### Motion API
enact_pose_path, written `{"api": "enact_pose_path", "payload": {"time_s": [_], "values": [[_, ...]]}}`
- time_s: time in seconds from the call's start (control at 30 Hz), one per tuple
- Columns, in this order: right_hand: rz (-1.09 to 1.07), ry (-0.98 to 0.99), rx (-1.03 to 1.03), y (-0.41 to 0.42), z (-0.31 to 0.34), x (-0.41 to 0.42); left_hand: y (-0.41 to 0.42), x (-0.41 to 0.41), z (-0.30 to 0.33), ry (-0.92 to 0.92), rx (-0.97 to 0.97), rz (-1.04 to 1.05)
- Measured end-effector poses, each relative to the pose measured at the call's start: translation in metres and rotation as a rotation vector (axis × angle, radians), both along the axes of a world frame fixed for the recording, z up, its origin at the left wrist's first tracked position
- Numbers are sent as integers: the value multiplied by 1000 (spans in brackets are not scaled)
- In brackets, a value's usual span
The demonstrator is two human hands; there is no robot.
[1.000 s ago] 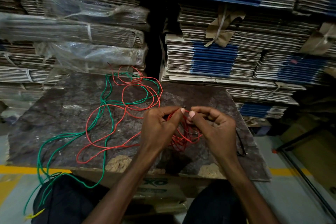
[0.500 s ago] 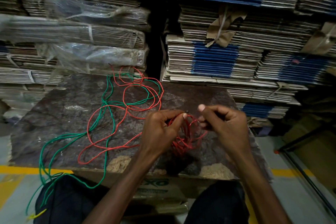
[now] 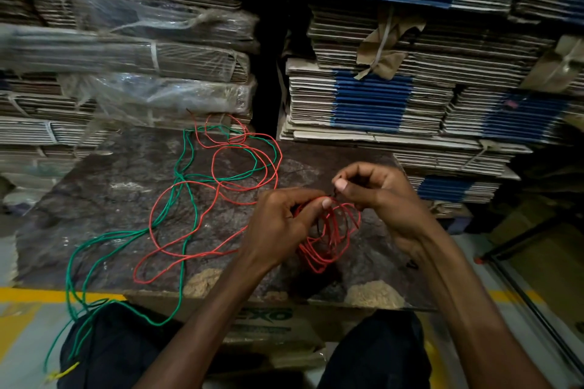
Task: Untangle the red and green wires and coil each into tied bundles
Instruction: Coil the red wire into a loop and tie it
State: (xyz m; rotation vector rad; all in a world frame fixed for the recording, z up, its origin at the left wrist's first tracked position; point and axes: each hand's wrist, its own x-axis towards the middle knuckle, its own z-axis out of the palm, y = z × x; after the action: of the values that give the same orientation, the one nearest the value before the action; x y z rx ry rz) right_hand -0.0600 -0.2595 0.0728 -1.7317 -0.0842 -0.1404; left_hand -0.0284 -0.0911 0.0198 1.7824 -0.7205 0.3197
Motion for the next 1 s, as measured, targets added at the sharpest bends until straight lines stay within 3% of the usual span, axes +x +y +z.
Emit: {"api": "enact_pose_path", "payload": {"time_s": [0.27, 0.43, 0.57, 0.77, 0.9, 1.0], "values": [[-140, -50, -31, 14, -6, 9, 1, 3, 0, 18, 39, -65], [-175, -44, 9, 20, -9, 14, 5, 8, 3, -112, 93, -30], [-338, -89, 31, 9, -1, 25, 0, -2, -4, -186, 186, -78], [-339, -238, 106, 0, 15, 16, 0, 8, -12, 374, -60, -156], [-278, -259, 187, 7, 23, 7, -3, 10, -2, 364, -5, -183], [-120, -130, 92, 10, 11, 7, 1, 17, -7, 372, -21, -157]]}}
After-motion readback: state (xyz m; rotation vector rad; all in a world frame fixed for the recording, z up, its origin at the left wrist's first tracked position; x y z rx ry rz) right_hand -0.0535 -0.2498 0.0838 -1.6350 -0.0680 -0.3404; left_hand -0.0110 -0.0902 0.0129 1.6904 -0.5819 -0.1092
